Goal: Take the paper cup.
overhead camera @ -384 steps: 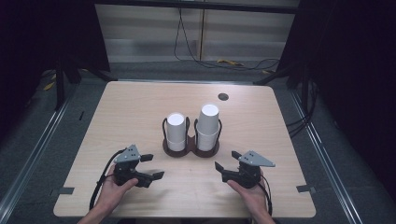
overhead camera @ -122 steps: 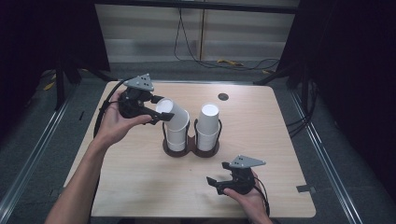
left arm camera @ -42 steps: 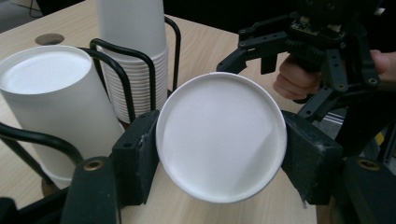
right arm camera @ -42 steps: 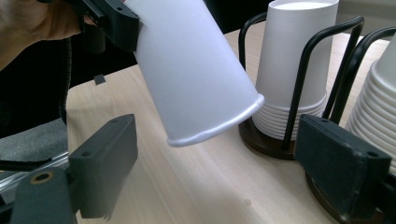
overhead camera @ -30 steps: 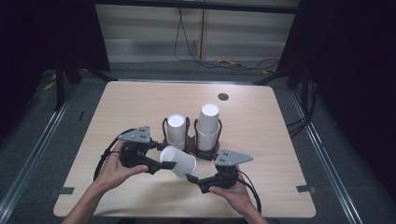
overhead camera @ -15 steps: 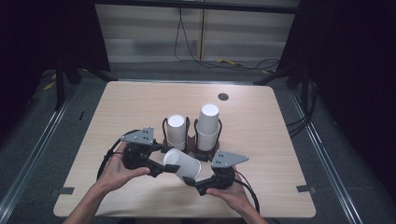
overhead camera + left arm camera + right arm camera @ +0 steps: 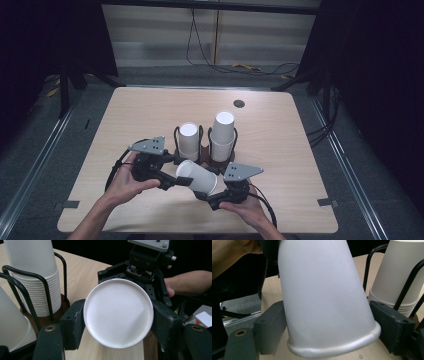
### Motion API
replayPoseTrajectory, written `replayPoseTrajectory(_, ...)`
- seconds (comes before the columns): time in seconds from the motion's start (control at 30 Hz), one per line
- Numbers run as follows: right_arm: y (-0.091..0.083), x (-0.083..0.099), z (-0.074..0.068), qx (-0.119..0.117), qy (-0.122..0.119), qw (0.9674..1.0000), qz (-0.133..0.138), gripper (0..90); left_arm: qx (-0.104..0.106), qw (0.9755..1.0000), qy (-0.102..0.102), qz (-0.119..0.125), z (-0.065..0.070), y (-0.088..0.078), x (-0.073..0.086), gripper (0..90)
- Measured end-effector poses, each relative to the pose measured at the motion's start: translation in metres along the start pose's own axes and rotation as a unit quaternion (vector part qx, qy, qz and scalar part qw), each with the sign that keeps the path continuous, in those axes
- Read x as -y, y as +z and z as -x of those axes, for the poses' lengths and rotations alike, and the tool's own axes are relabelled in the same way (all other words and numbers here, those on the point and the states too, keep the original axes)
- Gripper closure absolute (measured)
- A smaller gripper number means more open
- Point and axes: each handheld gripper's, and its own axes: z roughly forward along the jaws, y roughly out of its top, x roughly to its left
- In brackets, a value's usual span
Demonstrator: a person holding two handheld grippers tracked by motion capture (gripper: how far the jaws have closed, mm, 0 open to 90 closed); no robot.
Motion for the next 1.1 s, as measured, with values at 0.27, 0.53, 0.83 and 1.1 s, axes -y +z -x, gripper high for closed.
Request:
replayPoseTrajectory(0.27, -0.0009, 0.0, -0.0007, 0.002, -0.007, 1.0, -0.003, 19.9, -0.002, 1.0, 0.0, 0.005, -0.0012, 0.0001, 0.002, 33.7)
replayPoseTrajectory(0.53, -0.0003, 0.0001, -0.0009, 0.001, -0.006, 1.0, -0.005, 20.9, -0.012, 0.9999, 0.006, 0.002, 0.0007, 0.0029, 0.0013, 24.0)
replayPoseTrajectory(0.83, -0.0037, -0.001, 0.0012, 0.009, -0.003, 0.9999, -0.005, 21.1, -0.033, 0.9994, 0.003, 0.006, -0.0008, -0.0008, 0.0017, 16.9)
replayPoseTrajectory(1.1, -0.0099, -0.003, 0.0055, 0.017, 0.006, 0.9998, -0.01, 21.3, -0.058, 0.9981, 0.021, -0.003, -0.0021, -0.0013, 0.0026, 16.9)
